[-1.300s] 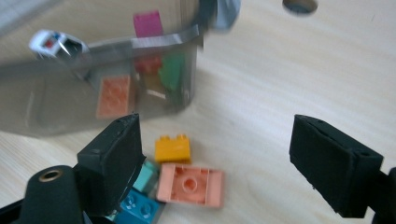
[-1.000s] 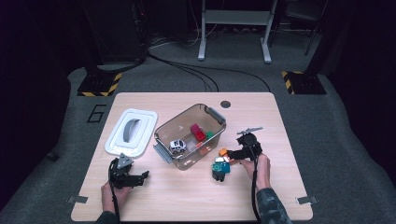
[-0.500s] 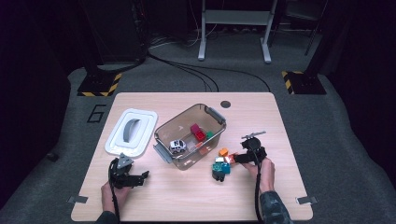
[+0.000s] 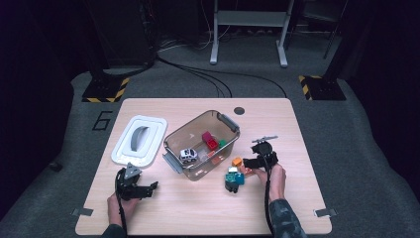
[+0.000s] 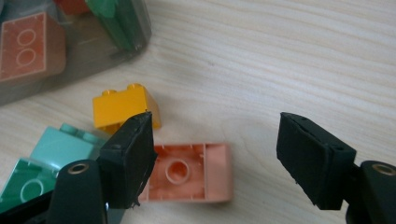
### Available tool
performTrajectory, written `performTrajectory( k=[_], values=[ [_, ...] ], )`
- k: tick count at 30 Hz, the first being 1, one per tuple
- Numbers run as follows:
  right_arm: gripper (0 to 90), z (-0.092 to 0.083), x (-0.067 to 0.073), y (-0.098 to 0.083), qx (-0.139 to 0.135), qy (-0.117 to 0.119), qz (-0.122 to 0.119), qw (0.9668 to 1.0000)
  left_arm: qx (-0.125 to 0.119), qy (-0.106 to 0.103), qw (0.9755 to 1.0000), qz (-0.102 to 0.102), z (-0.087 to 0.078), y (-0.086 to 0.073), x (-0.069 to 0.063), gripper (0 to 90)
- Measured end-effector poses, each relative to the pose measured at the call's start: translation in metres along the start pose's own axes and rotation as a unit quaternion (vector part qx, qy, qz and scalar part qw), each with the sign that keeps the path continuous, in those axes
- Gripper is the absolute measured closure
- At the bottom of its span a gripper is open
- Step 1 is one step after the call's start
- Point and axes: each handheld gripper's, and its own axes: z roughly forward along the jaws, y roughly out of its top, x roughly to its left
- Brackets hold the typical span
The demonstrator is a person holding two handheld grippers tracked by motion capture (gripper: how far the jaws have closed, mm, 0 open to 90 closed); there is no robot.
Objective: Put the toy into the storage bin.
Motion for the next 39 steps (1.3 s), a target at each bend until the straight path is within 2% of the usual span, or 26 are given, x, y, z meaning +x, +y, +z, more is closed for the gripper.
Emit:
performTrajectory(
  k=[3, 4, 8, 14, 21, 22, 24, 25, 29, 35, 36, 39],
  values=[
    [26.6, 0.004, 0.001, 0.001, 0.004, -0.011, 0.007, 0.9999, 0.0, -0.001, 1.0, -0.003, 0.0, 0.0, 0.0, 11.6],
    [26.2, 0.007, 0.002, 0.001, 0.003, -0.019, 0.018, 0.9996, 0.0, 0.0, 1.0, 0.0, 0.0, 0.0, 0.0, 11.7],
    [25.5, 0.011, 0.005, -0.002, 0.016, -0.017, 0.023, 0.9995, 0.0, 0.0, 1.0, 0.0, 0.0, 0.0, 0.0, 11.6],
    [24.3, 0.007, 0.007, -0.009, 0.021, -0.023, 0.007, 0.9995, 0.0, 0.0, 1.0, 0.0, 0.0, 0.0, 0.0, 11.6],
    [24.5, -0.004, -0.006, -0.028, 0.037, -0.026, 0.006, 0.999, 0.0, 0.0, 1.0, 0.0, 0.0, 0.0, 0.0, 11.6],
    [27.5, -0.007, -0.011, -0.033, 0.04, -0.023, 0.013, 0.9988, -0.001, 0.0, 1.0, -0.001, 0.0, 0.0, 0.0, 11.6],
    [29.5, -0.008, -0.014, -0.034, 0.041, -0.022, 0.01, 0.9989, 0.0, 0.0, 1.0, 0.0, 0.0, 0.0, 0.0, 11.6],
    [34.3, -0.009, -0.019, -0.036, 0.043, -0.024, 0.014, 0.9987, 0.0, 0.0, 1.0, 0.0, 0.0, 0.0, 0.0, 11.6],
    [41.8, -0.011, -0.022, -0.036, 0.052, -0.017, 0.015, 0.9984, 0.0, 0.0, 1.0, 0.0, 0.0, 0.0, 0.0, 11.6],
    [42.7, -0.004, -0.023, -0.023, 0.072, -0.019, 0.013, 0.9971, 0.0, 0.0, 1.0, 0.0, 0.0, 0.0, 0.0, 11.6],
    [47.4, 0.0, -0.024, -0.019, 0.085, -0.019, 0.01, 0.9962, 0.0, 0.0, 1.0, 0.0, 0.0, 0.0, 0.0, 11.7],
    [51.4, 0.002, -0.024, -0.016, 0.098, -0.02, 0.009, 0.995, 0.0, 0.0, 1.0, 0.0, 0.0, 0.0, 0.0, 11.7]
  ],
)
